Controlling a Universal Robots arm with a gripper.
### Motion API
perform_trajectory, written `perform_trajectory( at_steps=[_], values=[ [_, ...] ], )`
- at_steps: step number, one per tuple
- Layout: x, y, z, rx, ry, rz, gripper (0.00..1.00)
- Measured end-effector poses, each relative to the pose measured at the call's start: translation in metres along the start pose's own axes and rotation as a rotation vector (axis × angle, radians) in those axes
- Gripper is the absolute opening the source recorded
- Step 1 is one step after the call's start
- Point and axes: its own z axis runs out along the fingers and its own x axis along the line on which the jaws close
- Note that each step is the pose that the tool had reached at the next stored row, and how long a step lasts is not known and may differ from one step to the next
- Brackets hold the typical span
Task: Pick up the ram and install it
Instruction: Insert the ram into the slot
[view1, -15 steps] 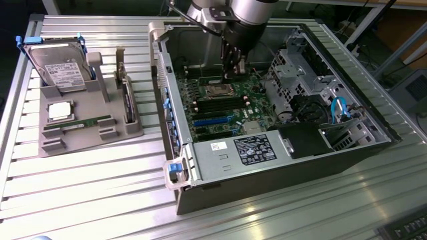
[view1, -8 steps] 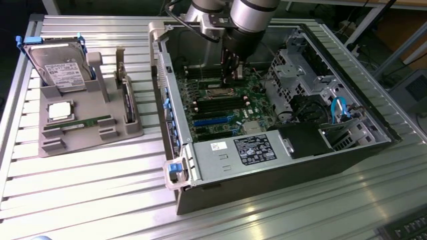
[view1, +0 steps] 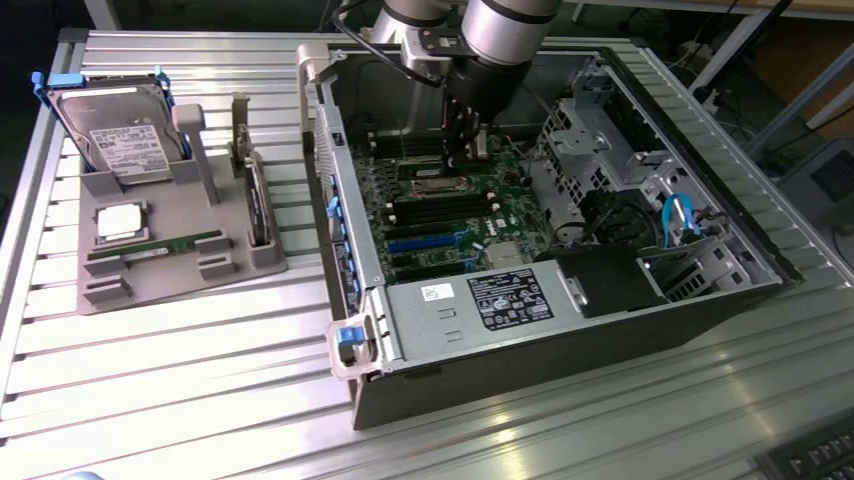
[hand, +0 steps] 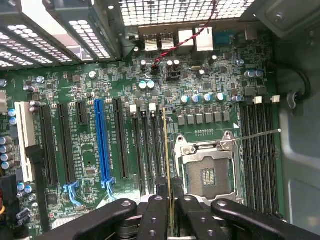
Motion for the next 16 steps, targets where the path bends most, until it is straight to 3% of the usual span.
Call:
perform_trajectory(
  at_steps=[5, 6, 8, 16],
  values=[
    [0.0000, -0.0001, 0.0002, -0.0028, 0.0040, -0.019, 0.14],
    [0.0000, 0.0000, 0.0002, -0.0007, 0.0038, -0.019, 0.14],
    [0.0000, 0.0001, 0.0003, 0.0091, 0.0032, -0.020, 0.14],
    [0.0037, -0.0001, 0.0009, 0.0093, 0.0033, -0.020, 0.14]
  ],
)
